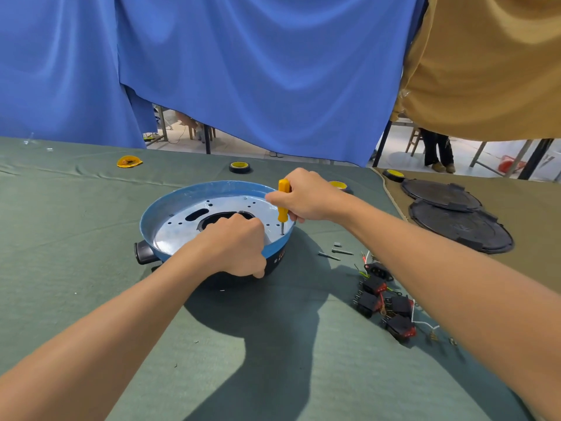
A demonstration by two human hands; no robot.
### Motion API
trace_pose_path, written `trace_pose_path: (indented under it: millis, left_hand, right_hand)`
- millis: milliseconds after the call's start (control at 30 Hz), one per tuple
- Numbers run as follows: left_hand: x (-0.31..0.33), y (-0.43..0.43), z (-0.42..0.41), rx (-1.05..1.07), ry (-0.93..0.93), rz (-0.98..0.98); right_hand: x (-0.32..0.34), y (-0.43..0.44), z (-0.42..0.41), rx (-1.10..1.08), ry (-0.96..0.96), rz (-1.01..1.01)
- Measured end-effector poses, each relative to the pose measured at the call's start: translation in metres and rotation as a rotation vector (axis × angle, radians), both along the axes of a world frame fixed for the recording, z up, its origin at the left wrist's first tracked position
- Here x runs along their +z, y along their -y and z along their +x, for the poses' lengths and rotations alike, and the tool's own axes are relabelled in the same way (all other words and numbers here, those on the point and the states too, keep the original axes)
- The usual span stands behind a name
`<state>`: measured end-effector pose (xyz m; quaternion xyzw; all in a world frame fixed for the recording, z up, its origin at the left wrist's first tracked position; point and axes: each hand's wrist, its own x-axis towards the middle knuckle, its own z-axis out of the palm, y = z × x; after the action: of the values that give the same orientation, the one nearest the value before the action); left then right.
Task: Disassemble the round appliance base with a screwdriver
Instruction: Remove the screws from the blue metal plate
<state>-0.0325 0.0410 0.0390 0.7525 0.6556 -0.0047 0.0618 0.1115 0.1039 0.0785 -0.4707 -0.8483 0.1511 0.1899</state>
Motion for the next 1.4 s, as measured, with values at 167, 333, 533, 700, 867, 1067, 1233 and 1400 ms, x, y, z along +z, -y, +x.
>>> trace_pose_path:
  millis: [167, 333, 533, 700, 867, 1067, 1233, 1400]
  left_hand:
    - [0.013, -0.003, -0.004, 0.031, 0.058, 0.006]
    - [0.013, -0.004, -0.005, 0.025, 0.055, -0.025]
    - [0.025, -0.007, -0.009, 0.045, 0.109, 0.009]
    - [0.013, -0.003, -0.010, 0.038, 0.050, -0.011]
    - [-0.001, -0.003, -0.019, 0.027, 0.026, 0.051]
    - [-0.004, -0.004, -0.032, 0.050, 0.002, 0.060]
    - [-0.016, -0.001, -0.034, 0.033, -0.054, 0.109]
    - [-0.018, 0.000, -0.035, 0.030, -0.052, 0.141]
  right_hand:
    - [0.010, -0.005, -0.003, -0.029, -0.076, 0.059]
    - [0.001, -0.002, -0.009, -0.038, 0.079, 0.022]
    - [0.013, 0.001, -0.009, -0.039, -0.102, 0.202]
    - [0.039, 0.011, -0.018, -0.029, -0.268, 0.400]
    - [0.085, 0.022, -0.014, -0.149, -0.581, 0.562]
    - [0.060, 0.020, 0.013, -0.160, -0.230, 0.067]
    - [-0.025, 0.030, 0.019, -0.213, 0.119, -0.302]
    - [-0.064, 0.037, 0.005, -0.309, 0.100, -0.289]
